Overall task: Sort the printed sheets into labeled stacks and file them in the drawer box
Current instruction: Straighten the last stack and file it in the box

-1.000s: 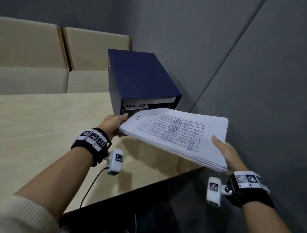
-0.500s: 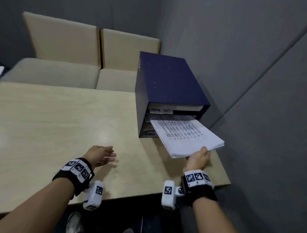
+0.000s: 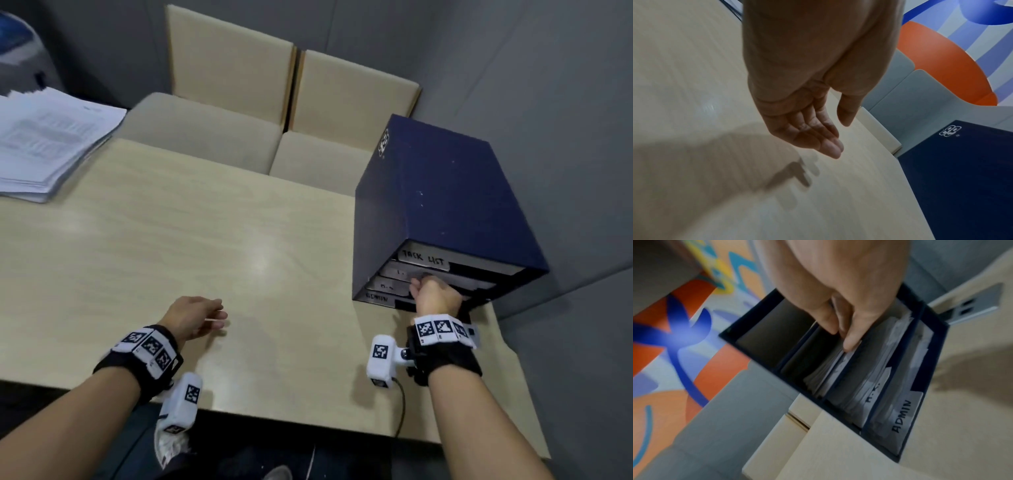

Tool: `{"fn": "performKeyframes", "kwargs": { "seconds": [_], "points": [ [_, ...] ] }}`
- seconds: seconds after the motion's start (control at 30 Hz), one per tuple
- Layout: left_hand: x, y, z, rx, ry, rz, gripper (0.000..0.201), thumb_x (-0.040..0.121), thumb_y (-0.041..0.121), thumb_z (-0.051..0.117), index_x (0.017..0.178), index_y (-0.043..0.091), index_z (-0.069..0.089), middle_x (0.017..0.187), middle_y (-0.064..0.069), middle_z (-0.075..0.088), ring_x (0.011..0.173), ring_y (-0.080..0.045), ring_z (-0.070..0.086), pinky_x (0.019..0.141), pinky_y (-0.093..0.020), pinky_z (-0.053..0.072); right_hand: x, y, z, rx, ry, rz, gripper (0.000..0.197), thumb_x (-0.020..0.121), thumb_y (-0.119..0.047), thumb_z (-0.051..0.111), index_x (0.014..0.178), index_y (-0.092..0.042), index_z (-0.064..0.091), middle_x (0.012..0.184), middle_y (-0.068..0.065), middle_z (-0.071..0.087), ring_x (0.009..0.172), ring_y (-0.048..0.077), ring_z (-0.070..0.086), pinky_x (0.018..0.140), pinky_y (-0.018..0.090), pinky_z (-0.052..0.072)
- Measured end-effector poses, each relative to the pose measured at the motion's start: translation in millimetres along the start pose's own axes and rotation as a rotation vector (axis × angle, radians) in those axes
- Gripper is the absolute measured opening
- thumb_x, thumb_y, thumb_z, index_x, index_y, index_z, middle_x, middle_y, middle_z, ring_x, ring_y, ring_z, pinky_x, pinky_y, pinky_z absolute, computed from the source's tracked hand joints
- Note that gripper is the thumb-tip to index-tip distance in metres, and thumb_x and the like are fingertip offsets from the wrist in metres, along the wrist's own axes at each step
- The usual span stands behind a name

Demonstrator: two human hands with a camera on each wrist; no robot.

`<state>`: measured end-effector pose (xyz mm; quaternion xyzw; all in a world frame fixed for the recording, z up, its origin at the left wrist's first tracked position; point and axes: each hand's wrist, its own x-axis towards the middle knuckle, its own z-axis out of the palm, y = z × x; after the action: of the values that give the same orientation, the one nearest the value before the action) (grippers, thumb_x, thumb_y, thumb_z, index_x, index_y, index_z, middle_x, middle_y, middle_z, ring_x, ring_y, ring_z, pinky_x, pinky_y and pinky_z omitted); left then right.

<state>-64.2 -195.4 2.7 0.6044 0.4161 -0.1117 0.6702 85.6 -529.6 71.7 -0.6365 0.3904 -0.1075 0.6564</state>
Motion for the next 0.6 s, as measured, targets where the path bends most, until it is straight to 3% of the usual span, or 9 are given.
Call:
{"fn": "performKeyframes", "kwargs": {
  "seconds": [0.03, 0.1, 0.17, 0.27, 0.33, 0.43, 0.5, 0.6],
  "points": [
    [4.5, 2.2, -5.9, 0.002, -0.001, 0.006, 0.014, 0.099, 0.006, 0.055, 0.104, -0.007, 0.058, 0.089, -0.02, 0.063, 0.042, -0.014, 0.059, 0.039, -0.019, 0.049, -4.5, 8.0, 2.3, -0.058, 0.033, -0.022, 0.024, 0.087, 0.007, 0.049, 0.087, -0.005, 0.07, 0.061, 0.003, 0.063, 0.057, 0.011, 0.06, 0.048, 0.015, 0.053],
    [14.4, 7.9, -16.7, 0.009, -0.014, 0.015, 0.014, 0.099, 0.005, 0.055, 0.104, -0.007, 0.058, 0.09, -0.022, 0.062, 0.042, -0.014, 0.059, 0.04, -0.019, 0.05, -16.3, 28.4, 9.6, -0.176, 0.097, -0.086, 0.031, 0.084, 0.003, 0.049, 0.082, -0.018, 0.073, 0.077, 0.006, 0.068, 0.065, 0.019, 0.064, 0.058, 0.026, 0.057],
    [27.0, 14.4, -28.1, 0.025, -0.034, 0.017, 0.013, 0.1, 0.005, 0.054, 0.103, -0.008, 0.057, 0.09, -0.024, 0.06, 0.046, -0.018, 0.058, 0.041, -0.02, 0.051, -35.0, 47.5, 18.9, -0.21, 0.119, -0.087, 0.026, 0.084, 0.0, 0.055, 0.083, -0.019, 0.073, 0.089, 0.008, 0.071, 0.076, 0.024, 0.065, 0.066, 0.031, 0.056],
    [46.2, 26.4, -47.7, 0.05, -0.077, 0.018, 0.013, 0.1, 0.003, 0.053, 0.1, -0.009, 0.056, 0.086, -0.026, 0.059, 0.052, -0.024, 0.055, 0.039, -0.02, 0.049, -70.6, 74.7, 36.7, -0.242, 0.041, -0.068, 0.013, 0.087, -0.004, 0.063, 0.093, -0.009, 0.074, 0.082, 0.012, 0.067, 0.065, 0.021, 0.057, 0.047, 0.02, 0.044],
    [57.6, 35.2, -64.9, 0.085, -0.101, 0.026, 0.015, 0.101, 0.004, 0.052, 0.1, -0.01, 0.056, 0.084, -0.025, 0.059, 0.051, -0.024, 0.055, 0.039, -0.019, 0.048, -89.2, 88.7, 52.4, -0.275, -0.106, -0.011, 0.015, 0.09, 0.002, 0.059, 0.095, -0.004, 0.071, 0.073, 0.01, 0.063, 0.057, 0.016, 0.053, 0.04, 0.016, 0.042],
    [69.1, 48.5, -99.8, 0.112, -0.09, 0.036, 0.017, 0.1, 0.006, 0.053, 0.1, -0.011, 0.057, 0.087, -0.027, 0.06, 0.057, -0.027, 0.056, 0.041, -0.02, 0.05, -110.8, 106.7, 83.3, -0.393, -0.437, 0.141, 0.014, 0.091, 0.011, 0.054, 0.098, 0.005, 0.064, 0.068, 0.014, 0.058, 0.043, 0.013, 0.052, 0.036, 0.015, 0.04],
    [74.9, 56.7, -128.2, 0.12, -0.07, 0.034, 0.019, 0.1, 0.008, 0.055, 0.101, -0.011, 0.058, 0.088, -0.025, 0.061, 0.061, -0.029, 0.057, 0.042, -0.02, 0.05, -126.4, 119.4, 108.0, -0.526, -0.627, 0.191, 0.007, 0.091, 0.005, 0.058, 0.095, 0.003, 0.064, 0.071, 0.015, 0.063, 0.043, 0.014, 0.056, 0.041, 0.019, 0.043],
    [82.4, 67.1, -172.3, 0.106, -0.019, 0.067, 0.021, 0.099, 0.013, 0.058, 0.101, -0.008, 0.06, 0.09, -0.021, 0.066, 0.064, -0.027, 0.061, 0.045, -0.022, 0.049, -141.1, 126.9, 155.0, -0.643, -0.779, 0.168, 0.006, 0.093, -0.003, 0.059, 0.091, -0.001, 0.064, 0.071, 0.011, 0.067, 0.053, 0.019, 0.06, 0.057, 0.028, 0.051]
  ]
}}
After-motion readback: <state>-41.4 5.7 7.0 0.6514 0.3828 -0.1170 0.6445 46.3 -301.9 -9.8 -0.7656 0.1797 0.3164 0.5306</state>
